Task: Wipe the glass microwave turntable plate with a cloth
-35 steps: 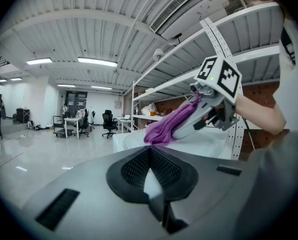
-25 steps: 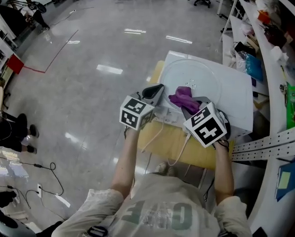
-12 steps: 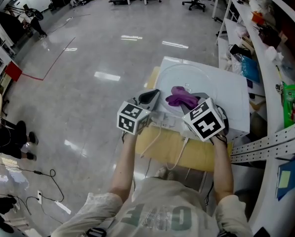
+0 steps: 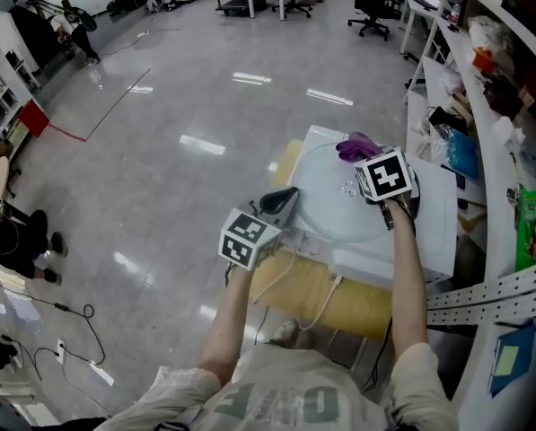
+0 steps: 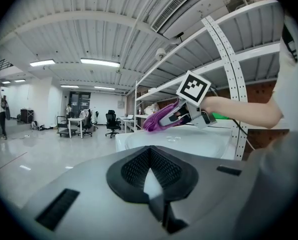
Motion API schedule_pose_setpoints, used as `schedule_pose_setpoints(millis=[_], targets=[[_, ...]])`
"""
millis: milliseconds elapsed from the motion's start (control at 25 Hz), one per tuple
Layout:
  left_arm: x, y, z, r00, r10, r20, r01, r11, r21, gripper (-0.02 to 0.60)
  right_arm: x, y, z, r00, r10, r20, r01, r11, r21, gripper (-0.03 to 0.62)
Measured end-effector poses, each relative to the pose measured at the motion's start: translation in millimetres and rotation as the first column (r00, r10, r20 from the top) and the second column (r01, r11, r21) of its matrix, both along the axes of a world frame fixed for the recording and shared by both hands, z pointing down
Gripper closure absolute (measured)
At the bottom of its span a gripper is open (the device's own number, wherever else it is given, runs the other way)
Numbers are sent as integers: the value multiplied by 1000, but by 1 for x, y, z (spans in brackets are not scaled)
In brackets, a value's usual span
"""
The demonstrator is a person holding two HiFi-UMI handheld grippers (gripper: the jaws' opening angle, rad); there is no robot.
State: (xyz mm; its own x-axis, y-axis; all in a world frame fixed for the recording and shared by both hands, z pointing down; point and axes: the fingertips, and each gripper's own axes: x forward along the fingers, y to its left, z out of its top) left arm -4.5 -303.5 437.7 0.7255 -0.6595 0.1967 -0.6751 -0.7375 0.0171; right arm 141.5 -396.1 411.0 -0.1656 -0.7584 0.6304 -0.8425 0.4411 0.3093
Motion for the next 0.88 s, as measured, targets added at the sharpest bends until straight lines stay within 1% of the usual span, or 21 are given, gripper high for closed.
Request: schedule_pose_setpoints(millis=[160,360,480,720,880], targets=[[0,0,-1,1000,-1,-2,1,1000,0,580,1,-6,7,1000,1,23,0,1000,-19,537],[-2,2,0,1000,-8,0,8,1000,-2,580,-10,8,10,999,-39,1,39,998,-41,537],[-2,1,-1,1000,-11,0,11,1000,2,579,-17,30,11,997,-73,-17,72,996,-52,537],[-4,1,-1,1000,-22,-3,22,1000,7,579,-32,94,10,989,-145,-34,142,987,-77,537],[-3,-2,-3,999,-43,-12,43,999,16,580,-39,135,8,982,-180,-54,177,982,-63,537]])
